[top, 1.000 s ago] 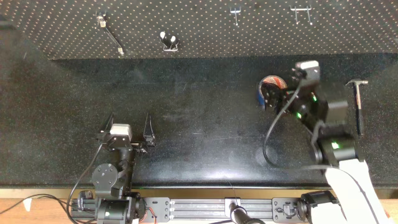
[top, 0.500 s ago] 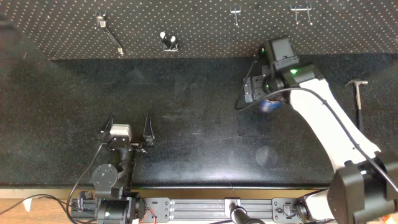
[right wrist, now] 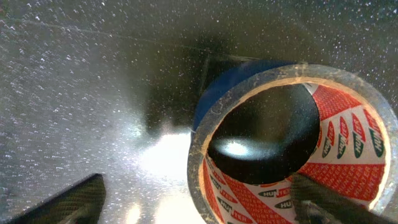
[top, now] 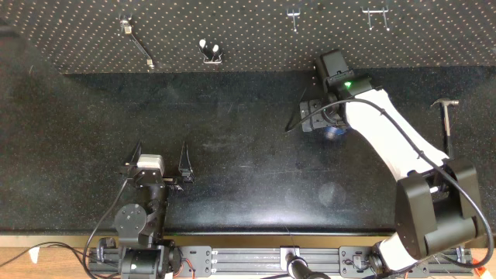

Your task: Place Tools Onto Pegboard

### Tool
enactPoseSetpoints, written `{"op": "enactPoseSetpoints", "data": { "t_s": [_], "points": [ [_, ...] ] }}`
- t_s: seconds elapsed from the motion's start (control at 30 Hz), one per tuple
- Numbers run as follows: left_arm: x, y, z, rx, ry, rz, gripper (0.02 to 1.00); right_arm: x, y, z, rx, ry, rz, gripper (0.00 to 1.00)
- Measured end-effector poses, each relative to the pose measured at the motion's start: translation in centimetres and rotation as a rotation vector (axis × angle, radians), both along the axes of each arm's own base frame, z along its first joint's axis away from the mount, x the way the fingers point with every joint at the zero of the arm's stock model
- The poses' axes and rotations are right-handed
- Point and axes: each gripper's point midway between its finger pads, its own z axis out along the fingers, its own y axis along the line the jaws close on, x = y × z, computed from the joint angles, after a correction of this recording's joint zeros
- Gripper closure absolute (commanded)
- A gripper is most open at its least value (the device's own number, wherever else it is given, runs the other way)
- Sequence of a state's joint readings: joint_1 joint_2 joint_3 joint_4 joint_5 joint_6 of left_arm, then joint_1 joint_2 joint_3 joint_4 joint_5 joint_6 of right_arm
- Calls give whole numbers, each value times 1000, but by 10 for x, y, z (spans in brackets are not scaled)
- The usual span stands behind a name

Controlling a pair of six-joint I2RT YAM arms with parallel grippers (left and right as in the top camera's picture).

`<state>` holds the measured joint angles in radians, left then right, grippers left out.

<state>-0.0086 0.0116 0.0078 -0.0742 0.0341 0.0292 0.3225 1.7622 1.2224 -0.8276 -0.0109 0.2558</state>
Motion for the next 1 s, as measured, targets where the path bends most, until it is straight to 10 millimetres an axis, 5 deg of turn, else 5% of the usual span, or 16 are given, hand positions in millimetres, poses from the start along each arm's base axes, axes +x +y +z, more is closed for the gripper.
{"op": "enactPoseSetpoints", "data": {
  "t_s": [0.13,0.4,0.47,0.6,0.7,0.87,1.0],
  "points": [
    [0,0,0,0,0,0,23,-1,0,-8,-20,17,20,923],
    [0,0,0,0,0,0,23,13,4,4,-4,-59,28,925],
    [0,0,0,0,0,0,23,25,12,52,51,-222,36,925],
    [0,0,0,0,0,0,23,23,56,196,220,-678,124,925],
    [0,0,0,0,0,0,23,5,87,249,272,-861,171,925],
    [0,0,0,0,0,0,23,35,112,274,238,-1074,49,925],
    [0,0,0,0,0,0,23,84,127,241,168,-1145,-64,923]
  ]
}}
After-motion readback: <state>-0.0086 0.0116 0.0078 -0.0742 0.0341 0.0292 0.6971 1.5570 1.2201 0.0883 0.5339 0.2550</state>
